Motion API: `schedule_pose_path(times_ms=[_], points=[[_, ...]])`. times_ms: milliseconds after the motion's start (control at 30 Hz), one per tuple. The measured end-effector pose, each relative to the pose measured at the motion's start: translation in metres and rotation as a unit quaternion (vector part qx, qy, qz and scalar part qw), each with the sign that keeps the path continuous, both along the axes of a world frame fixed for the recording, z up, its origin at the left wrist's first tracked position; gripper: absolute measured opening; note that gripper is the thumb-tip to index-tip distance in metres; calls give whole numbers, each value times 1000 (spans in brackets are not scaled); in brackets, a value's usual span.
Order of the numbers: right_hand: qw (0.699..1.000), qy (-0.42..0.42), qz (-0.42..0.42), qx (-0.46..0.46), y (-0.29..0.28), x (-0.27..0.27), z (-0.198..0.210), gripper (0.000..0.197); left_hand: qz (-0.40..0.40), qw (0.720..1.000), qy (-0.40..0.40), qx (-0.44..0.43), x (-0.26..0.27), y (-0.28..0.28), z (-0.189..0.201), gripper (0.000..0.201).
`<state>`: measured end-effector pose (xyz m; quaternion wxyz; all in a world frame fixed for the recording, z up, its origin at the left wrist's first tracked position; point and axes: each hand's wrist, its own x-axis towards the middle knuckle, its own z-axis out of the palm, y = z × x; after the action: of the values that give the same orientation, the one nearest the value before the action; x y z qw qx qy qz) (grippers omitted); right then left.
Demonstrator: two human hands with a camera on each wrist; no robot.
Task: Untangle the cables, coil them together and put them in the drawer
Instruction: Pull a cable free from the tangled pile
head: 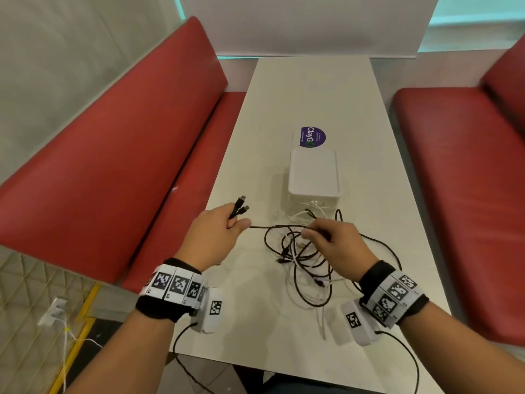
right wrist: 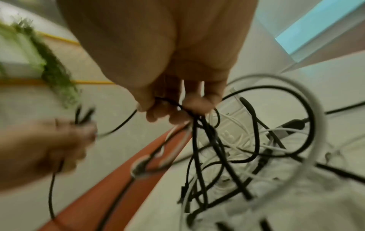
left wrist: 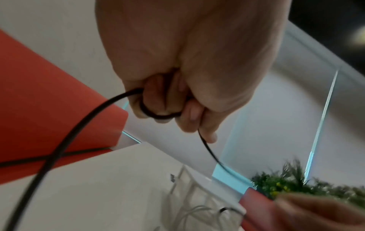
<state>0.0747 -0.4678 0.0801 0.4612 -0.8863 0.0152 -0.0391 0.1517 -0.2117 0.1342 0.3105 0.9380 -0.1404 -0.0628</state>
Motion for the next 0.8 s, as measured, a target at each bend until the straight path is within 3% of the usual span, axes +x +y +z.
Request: schedule_pose_path(times_ms=[67, 167, 233, 333, 433, 500, 567, 733, 800], points=[[999, -22, -19, 41, -1, -5, 8, 11, 12, 999, -27, 38, 0, 7, -7, 48], [992, 109, 38, -54, 2, -6, 5, 12, 50, 996, -72, 29, 1, 12, -11, 43], [980, 156, 61, -106, 8, -5, 2, 16, 55, 993, -75, 75, 1, 11, -11, 40], [980, 97, 55, -167, 18, -4, 4, 22, -10, 981, -97, 171, -5, 2, -13, 36], [978, 47, 84, -187, 26, -2, 9, 23, -145, 975, -110, 131, -19, -21, -14, 30], [977, 17, 110, -184, 31, -1, 11, 21, -202, 971, -77, 107, -33, -39, -13, 17], [976, -9, 114, -186, 33, -1, 10, 21, -217, 969, -49, 106, -40, -49, -13, 13], [993, -43, 61, -93, 37, -13, 5, 23, -199, 978, 9, 56, -29, -47, -8, 33], [998, -36, 21, -52, 38, -16, 4, 28, -190, 981, 7, 39, -28, -46, -6, 23]])
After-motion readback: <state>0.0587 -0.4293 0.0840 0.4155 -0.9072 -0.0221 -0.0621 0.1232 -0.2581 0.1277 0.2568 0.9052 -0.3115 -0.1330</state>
